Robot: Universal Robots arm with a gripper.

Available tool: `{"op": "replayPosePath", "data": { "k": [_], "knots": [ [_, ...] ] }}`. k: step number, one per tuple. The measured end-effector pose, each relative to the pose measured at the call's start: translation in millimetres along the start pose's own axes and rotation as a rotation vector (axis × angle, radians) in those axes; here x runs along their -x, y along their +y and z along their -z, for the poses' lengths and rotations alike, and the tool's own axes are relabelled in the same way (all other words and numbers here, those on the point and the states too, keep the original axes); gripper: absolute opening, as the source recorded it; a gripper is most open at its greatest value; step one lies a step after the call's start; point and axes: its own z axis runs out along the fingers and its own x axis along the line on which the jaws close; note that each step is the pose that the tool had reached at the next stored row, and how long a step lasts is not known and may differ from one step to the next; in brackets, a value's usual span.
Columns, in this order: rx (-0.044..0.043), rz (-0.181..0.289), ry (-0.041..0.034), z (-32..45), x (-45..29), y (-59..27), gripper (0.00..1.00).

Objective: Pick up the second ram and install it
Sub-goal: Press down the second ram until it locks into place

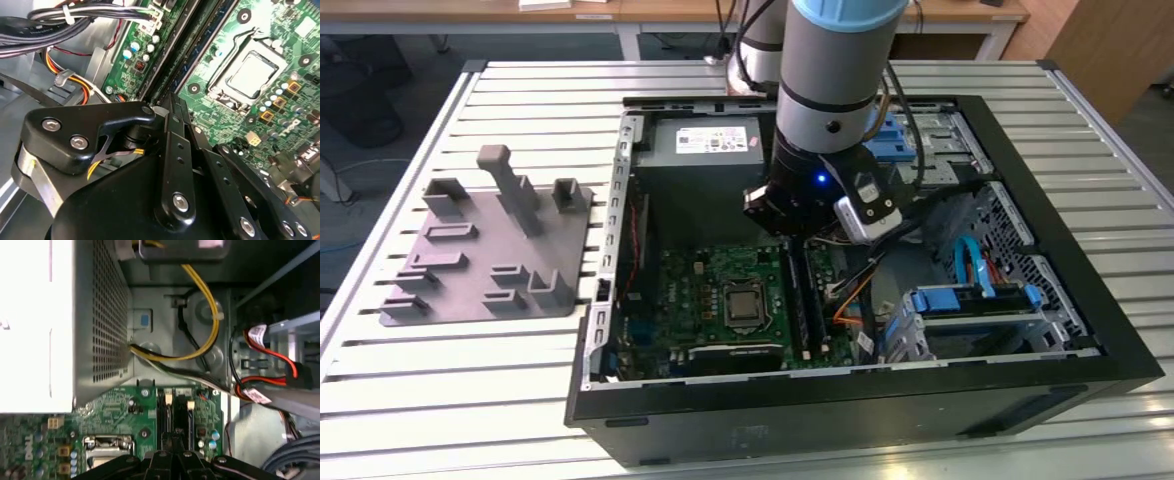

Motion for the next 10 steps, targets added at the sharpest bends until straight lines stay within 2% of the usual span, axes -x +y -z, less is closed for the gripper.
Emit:
{"op": "replayPosePath", "data": {
  "k": [6,10],
  "knots": [
    [-0.0003,0.003,0.0002,-10.5,-0.3,2.7,0.1],
    [-0.001,0.004,0.0004,-13.5,-0.4,2.7,0.1]
  ]
}}
